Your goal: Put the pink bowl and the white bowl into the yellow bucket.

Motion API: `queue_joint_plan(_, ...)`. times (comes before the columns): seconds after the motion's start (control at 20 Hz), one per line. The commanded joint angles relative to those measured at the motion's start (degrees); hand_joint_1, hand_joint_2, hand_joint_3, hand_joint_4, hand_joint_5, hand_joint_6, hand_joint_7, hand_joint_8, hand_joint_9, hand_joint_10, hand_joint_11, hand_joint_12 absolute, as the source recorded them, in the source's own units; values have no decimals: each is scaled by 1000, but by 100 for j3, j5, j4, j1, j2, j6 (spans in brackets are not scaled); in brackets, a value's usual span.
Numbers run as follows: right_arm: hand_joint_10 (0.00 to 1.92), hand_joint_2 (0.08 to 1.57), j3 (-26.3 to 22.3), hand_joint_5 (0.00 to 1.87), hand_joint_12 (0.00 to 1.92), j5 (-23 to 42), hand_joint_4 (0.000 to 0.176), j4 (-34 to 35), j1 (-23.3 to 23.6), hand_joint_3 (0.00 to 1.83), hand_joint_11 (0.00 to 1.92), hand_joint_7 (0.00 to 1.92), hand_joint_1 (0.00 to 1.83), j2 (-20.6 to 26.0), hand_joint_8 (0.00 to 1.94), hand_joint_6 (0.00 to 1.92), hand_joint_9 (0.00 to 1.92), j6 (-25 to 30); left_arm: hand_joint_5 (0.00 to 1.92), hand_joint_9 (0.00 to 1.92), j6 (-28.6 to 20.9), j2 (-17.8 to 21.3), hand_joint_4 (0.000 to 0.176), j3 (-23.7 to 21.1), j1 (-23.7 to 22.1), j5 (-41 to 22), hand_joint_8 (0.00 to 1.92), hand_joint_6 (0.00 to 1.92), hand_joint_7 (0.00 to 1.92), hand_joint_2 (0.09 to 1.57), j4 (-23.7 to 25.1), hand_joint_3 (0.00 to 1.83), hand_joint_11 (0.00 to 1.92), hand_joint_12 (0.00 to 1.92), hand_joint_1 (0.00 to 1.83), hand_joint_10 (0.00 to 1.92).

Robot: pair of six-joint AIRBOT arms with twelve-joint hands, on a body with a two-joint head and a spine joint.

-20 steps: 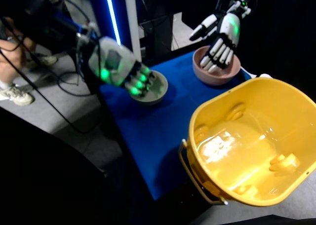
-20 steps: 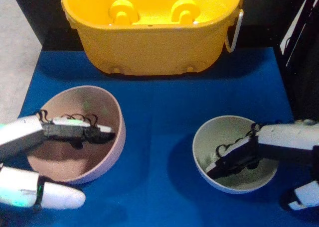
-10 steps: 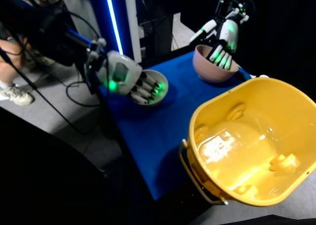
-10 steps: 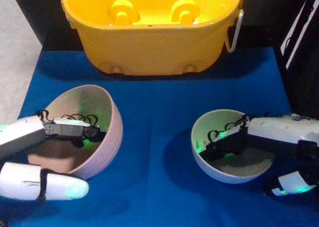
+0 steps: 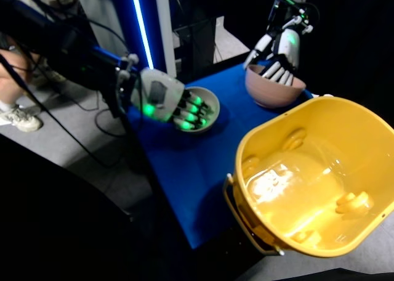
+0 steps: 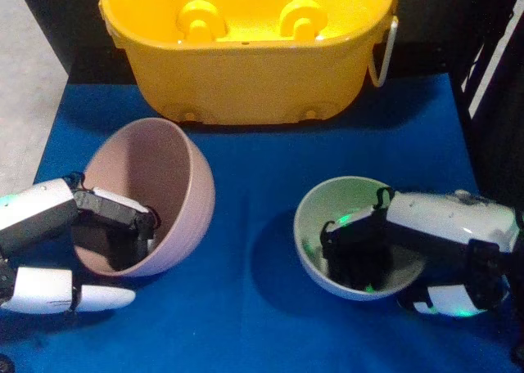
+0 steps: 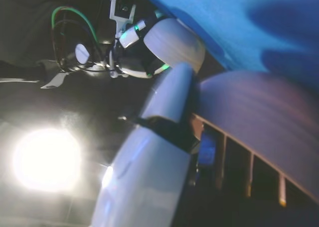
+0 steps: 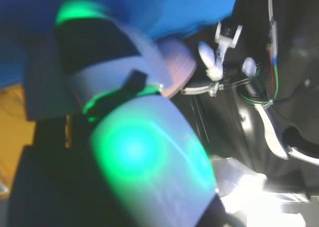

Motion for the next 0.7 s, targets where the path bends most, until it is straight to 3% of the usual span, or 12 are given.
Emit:
queue_joint_plan(0.0,1461,1255,-48,641,1824,422,0,-73,-58,1,490,661,1469,-133,1316,1480,632,66,771,736,67,-185,0,-57,20,139,1166,1179,851,1196,-57,1,565,1592,1353,1548)
queue_joint_plan(0.1,1357,1250,-54,651,1819,381,0,-72,-58,0,471,720,1466,-133,1273,1526,630,66,735,705,68,-181,0,-77,45,218,1214,1222,843,1209,-82,1,546,1608,1348,1559)
queue_joint_plan(0.25,1289,1193,-142,737,1706,98,0,-71,-58,0,665,784,1478,-36,1077,1342,735,68,740,679,68,-108,0,-151,78,417,1278,1172,841,1213,-118,0,523,1610,1348,1569)
queue_joint_plan(0.45,1332,1198,-484,753,1737,-648,0,-39,-50,1,632,730,1476,422,1151,1259,761,88,752,742,364,324,0,-489,231,978,1227,1126,875,1192,-175,0,517,1442,1357,1488)
queue_joint_plan(0.55,1283,1181,-675,775,1696,-1078,0,-41,-48,0,690,764,1478,635,1093,1207,796,307,716,769,559,584,0,-684,299,1314,1326,1161,815,1205,-175,1,487,1482,1353,1473)
queue_joint_plan(0.65,1271,1174,-722,757,1670,-1546,0,-133,-49,0,733,776,1480,719,1089,1201,818,869,710,774,613,802,0,-816,304,1611,1317,1196,812,1206,-175,0,486,1492,1353,1470)
